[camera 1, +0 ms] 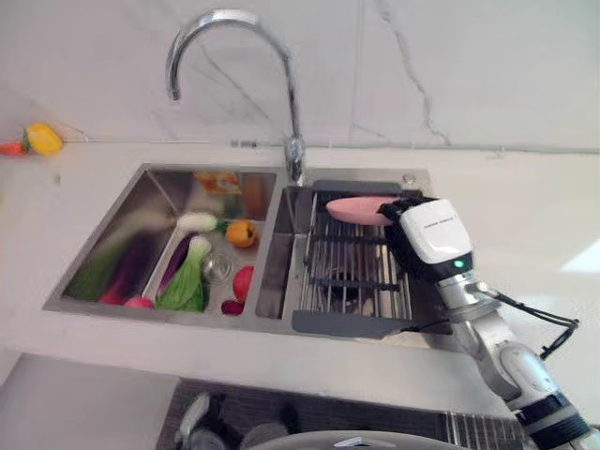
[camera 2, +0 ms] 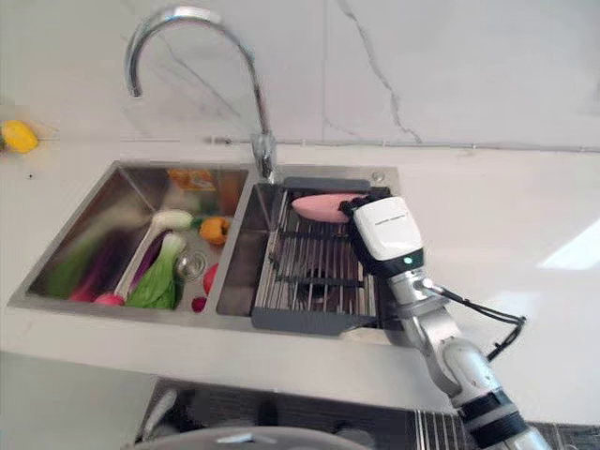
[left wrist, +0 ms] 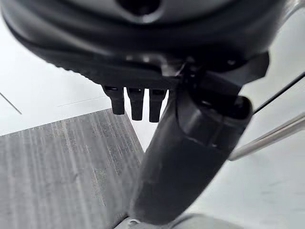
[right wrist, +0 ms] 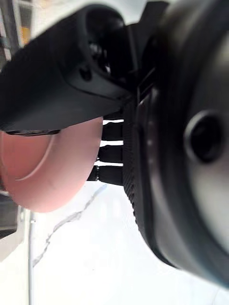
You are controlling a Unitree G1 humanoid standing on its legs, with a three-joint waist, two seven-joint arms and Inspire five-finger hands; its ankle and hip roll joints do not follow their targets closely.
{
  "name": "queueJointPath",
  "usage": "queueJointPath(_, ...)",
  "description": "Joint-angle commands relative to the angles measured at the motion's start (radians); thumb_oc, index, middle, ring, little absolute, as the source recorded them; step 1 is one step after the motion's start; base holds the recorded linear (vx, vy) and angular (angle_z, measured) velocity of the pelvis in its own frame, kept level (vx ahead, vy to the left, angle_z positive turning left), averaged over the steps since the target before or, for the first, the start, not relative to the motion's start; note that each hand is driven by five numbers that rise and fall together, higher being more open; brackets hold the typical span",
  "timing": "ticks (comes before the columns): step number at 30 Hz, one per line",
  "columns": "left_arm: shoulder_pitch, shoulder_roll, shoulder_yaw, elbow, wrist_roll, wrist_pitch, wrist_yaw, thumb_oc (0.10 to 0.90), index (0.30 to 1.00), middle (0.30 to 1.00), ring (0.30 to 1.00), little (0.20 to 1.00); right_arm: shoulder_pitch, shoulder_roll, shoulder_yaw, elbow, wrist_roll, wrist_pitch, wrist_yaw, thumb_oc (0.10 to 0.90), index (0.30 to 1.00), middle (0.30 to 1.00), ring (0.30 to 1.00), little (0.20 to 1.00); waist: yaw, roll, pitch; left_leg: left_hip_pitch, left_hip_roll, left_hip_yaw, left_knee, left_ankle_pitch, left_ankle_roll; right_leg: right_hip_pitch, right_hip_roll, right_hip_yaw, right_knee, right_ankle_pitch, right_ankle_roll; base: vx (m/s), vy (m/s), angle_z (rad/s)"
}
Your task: Place the dishes in the dishwasher.
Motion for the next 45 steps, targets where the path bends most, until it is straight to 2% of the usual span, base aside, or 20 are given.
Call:
queueJointPath(1, -0.044, -0.074, -0.062, 0.083, 0.017, -0.029, 0.031, 0.800, 0.900, 0.900, 0.900, 0.900, -0.138, -0.007, -0.071, -0.108, 0.048, 0.029, -0.102, 0.400, 0.300, 0.300, 0.300, 0.300, 0.007, 0.007, -0.032, 0.154, 0.108, 0.064, -0.002, -0.112, 0.007, 0.090, -0.055, 0.009, -0.126, 0.042, 0.112, 0.00, 0.016, 0.41)
queueJointPath(2, -0.047, -0.073, -0.034, 0.065, -0.030, -0.043, 0.047, 0.800, 0.900, 0.900, 0.900, 0.900, -0.149, -0.015, -0.080, -0.123, 0.059, 0.031, -0.129, 0.400, 0.300, 0.300, 0.300, 0.300, 0.025, 0.003, -0.020, 0.153, 0.072, -0.029, 0.043, -0.122, -0.008, 0.081, -0.050, 0.040, -0.121, 0.046, 0.108, 0.00, 0.000, 0.00)
queueJointPath(3, -0.047, -0.073, -0.034, 0.065, -0.030, -0.043, 0.047, 0.800, 0.900, 0.900, 0.900, 0.900, -0.149, -0.015, -0.080, -0.123, 0.059, 0.031, -0.129, 0.400, 0.300, 0.300, 0.300, 0.300, 0.025, 0.003, -0.020, 0.153, 0.072, -0.029, 0.043, -0.122, -0.008, 0.081, -0.050, 0.040, -0.121, 0.046, 0.108, -0.07, 0.533, -0.13)
queueJointPath(4, -0.038, -0.066, 0.004, 0.060, -0.047, -0.049, 0.069, 0.800, 0.900, 0.900, 0.900, 0.900, -0.094, -0.056, -0.242, -0.174, 0.111, 0.023, -0.163, 0.400, 0.300, 0.300, 0.300, 0.300, -0.013, -0.005, -0.031, 0.229, 0.066, -0.137, -0.101, -0.224, 0.071, -0.009, -0.111, 0.186, -0.106, 0.120, 0.174, -0.12, 0.791, -0.34)
queueJointPath(5, -0.036, -0.043, -0.007, 0.048, -0.003, -0.044, 0.063, 0.800, 0.900, 0.900, 0.900, 0.900, -0.058, -0.022, -0.321, -0.199, 0.123, 0.045, -0.203, 0.400, 0.300, 0.300, 0.300, 0.300, -0.040, -0.015, -0.024, 0.262, 0.039, -0.084, -0.163, -0.220, 0.103, -0.067, -0.139, 0.232, -0.080, 0.153, 0.204, -0.08, 0.800, -1.04)
queueJointPath(9, -0.035, -0.030, 0.002, 0.045, -0.002, -0.044, 0.058, 0.800, 0.900, 0.900, 0.900, 0.900, -0.049, -0.003, -0.337, -0.211, 0.120, 0.050, -0.217, 0.400, 0.300, 0.300, 0.300, 0.300, -0.033, -0.018, -0.018, 0.279, 0.030, -0.049, -0.185, -0.226, 0.113, -0.094, -0.140, 0.271, -0.068, 0.161, 0.215, -0.05, 0.177, -1.25)
queueJointPath(10, -0.038, -0.002, 0.021, 0.051, 0.003, -0.043, 0.050, 0.800, 0.900, 0.900, 0.900, 0.900, -0.047, 0.027, -0.375, -0.201, 0.116, 0.078, -0.241, 0.400, 0.300, 0.300, 0.300, 0.300, -0.049, -0.030, 0.009, 0.292, 0.018, 0.018, -0.232, -0.208, 0.122, -0.148, -0.131, 0.306, -0.073, 0.209, 0.231, -0.25, 0.286, -1.12)
queueJointPath(11, -0.024, 0.018, 0.045, 0.059, 0.005, -0.037, 0.049, 0.800, 0.900, 0.900, 0.900, 0.900, -0.047, 0.049, -0.383, -0.201, 0.112, 0.090, -0.253, 0.400, 0.300, 0.300, 0.300, 0.300, -0.060, -0.029, 0.024, 0.295, 0.025, 0.063, -0.248, -0.211, 0.131, -0.190, -0.106, 0.279, -0.059, 0.218, 0.242, -0.35, 0.354, -1.16)
queueJointPath(13, -0.015, 0.046, 0.075, 0.081, 0.014, -0.021, 0.048, 0.800, 0.900, 0.900, 0.900, 0.900, -0.039, 0.067, -0.395, -0.199, 0.107, 0.105, -0.279, 0.400, 0.300, 0.300, 0.300, 0.300, -0.032, -0.034, 0.032, 0.274, 0.047, 0.149, -0.248, -0.190, 0.125, -0.213, -0.090, 0.124, 0.004, 0.190, 0.237, -0.27, 0.183, -1.97)
queueJointPath(14, -0.015, 0.047, 0.074, 0.081, 0.015, -0.021, 0.048, 0.800, 0.900, 0.900, 0.900, 0.900, -0.038, 0.069, -0.396, -0.201, 0.107, 0.105, -0.279, 0.400, 0.300, 0.300, 0.300, 0.300, -0.032, -0.037, 0.031, 0.269, 0.046, 0.147, -0.248, -0.183, 0.124, -0.218, -0.092, 0.123, 0.006, 0.193, 0.235, -0.24, 0.172, -2.83)
queueJointPath(15, -0.001, 0.051, 0.094, 0.092, 0.032, -0.009, 0.042, 0.800, 0.900, 0.900, 0.900, 0.900, -0.013, 0.057, -0.420, -0.191, 0.094, 0.114, -0.274, 0.400, 0.300, 0.300, 0.300, 0.300, -0.032, -0.030, 0.033, 0.259, 0.048, 0.175, -0.248, -0.176, 0.135, -0.177, -0.083, 0.092, 0.076, 0.132, 0.222, -0.15, 0.105, -2.23)
queueJointPath(16, -0.002, 0.051, 0.094, 0.092, 0.033, -0.009, 0.042, 0.800, 0.900, 0.900, 0.900, 0.900, -0.013, 0.057, -0.421, -0.192, 0.094, 0.115, -0.274, 0.400, 0.300, 0.300, 0.300, 0.300, -0.030, -0.032, 0.033, 0.256, 0.046, 0.178, -0.248, -0.169, 0.135, -0.182, -0.084, 0.094, 0.079, 0.136, 0.219, -0.25, 0.221, -1.04)
queueJointPath(18, 0.001, 0.041, 0.112, 0.092, 0.032, -0.002, 0.038, 0.800, 0.900, 0.900, 0.900, 0.900, 0.036, 0.054, -0.481, -0.167, 0.078, 0.137, -0.266, 0.400, 0.300, 0.300, 0.300, 0.300, -0.034, -0.015, 0.022, 0.242, 0.053, 0.205, -0.248, -0.162, 0.161, -0.136, -0.042, 0.175, 0.222, 0.040, 0.205, -0.20, 0.164, -0.49)
queueJointPath(20, 0.005, 0.033, 0.114, 0.079, 0.024, -0.007, 0.036, 0.800, 0.900, 0.900, 0.900, 0.900, 0.051, 0.072, -0.510, -0.172, 0.083, 0.145, -0.262, 0.400, 0.300, 0.300, 0.300, 0.300, -0.017, -0.016, 0.004, 0.231, 0.048, 0.221, -0.248, -0.160, 0.163, -0.092, -0.041, 0.200, 0.221, -0.009, 0.199, -0.11, 0.021, -0.60)
queueJointPath(22, 0.016, 0.025, 0.115, 0.062, 0.009, -0.016, 0.034, 0.800, 0.900, 0.900, 0.900, 0.900, 0.042, 0.087, -0.501, -0.176, 0.091, 0.151, -0.257, 0.400, 0.300, 0.300, 0.300, 0.300, 0.022, -0.035, -0.022, 0.205, 0.042, 0.266, -0.248, -0.143, 0.158, -0.001, -0.072, 0.143, 0.085, 0.007, 0.202, -0.13, -0.060, -0.56)
queueJointPath(23, 0.017, 0.026, 0.115, 0.062, 0.008, -0.016, 0.034, 0.800, 0.900, 0.900, 0.900, 0.900, 0.043, 0.088, -0.501, -0.176, 0.090, 0.151, -0.257, 0.400, 0.300, 0.300, 0.300, 0.300, 0.023, -0.035, -0.022, 0.207, 0.043, 0.267, -0.248, -0.144, 0.158, 0.005, -0.071, 0.142, 0.074, 0.013, 0.202, -0.13, -0.115, -1.06)
queueJointPath(26, 0.023, -0.002, 0.126, 0.030, -0.052, -0.036, 0.025, 0.800, 0.900, 0.900, 0.900, 0.900, 0.043, 0.067, -0.422, -0.125, 0.108, 0.129, -0.197, 0.400, 0.300, 0.300, 0.300, 0.300, 0.043, -0.055, -0.040, 0.190, 0.066, 0.311, -0.243, -0.117, 0.135, 0.039, -0.052, 0.163, -0.148, 0.054, 0.213, -0.07, -0.156, -0.66)
queueJointPath(30, 0.033, -0.014, 0.121, 0.032, -0.065, -0.032, 0.011, 0.800, 0.900, 0.900, 0.900, 0.900, 0.054, 0.050, -0.383, -0.096, 0.127, 0.103, -0.155, 0.400, 0.300, 0.300, 0.300, 0.300, 0.047, -0.049, -0.029, 0.199, 0.089, 0.300, -0.243, -0.097, 0.118, 0.045, -0.035, 0.163, -0.140, 0.056, 0.191, 0.00, -0.117, -0.58)
queueJointPath(35, 0.047, -0.030, 0.081, 0.047, -0.027, -0.030, -0.016, 0.800, 0.900, 0.900, 0.900, 0.900, 0.103, 0.031, -0.285, -0.070, 0.127, 0.050, -0.083, 0.400, 0.300, 0.300, 0.300, 0.300, 0.041, -0.017, -0.006, 0.201, 0.124, 0.273, -0.244, -0.064, 0.085, 0.070, -0.008, 0.120, -0.150, 0.031, 0.164, -0.03, -0.092, 0.19)
queueJointPath(45, 0.053, -0.043, 0.079, 0.108, -0.031, -0.025, -0.022, 0.800, 0.900, 0.900, 0.900, 0.900, 0.087, -0.024, -0.116, 0.079, 0.076, 0.032, 0.013, 0.400, 0.300, 0.300, 0.300, 0.300, 0.050, 0.014, -0.003, 0.183, 0.131, 0.208, -0.242, -0.038, 0.063, 0.102, 0.013, 0.058, -0.150, 0.004, 0.135, 0.00, -0.033, 0.35)
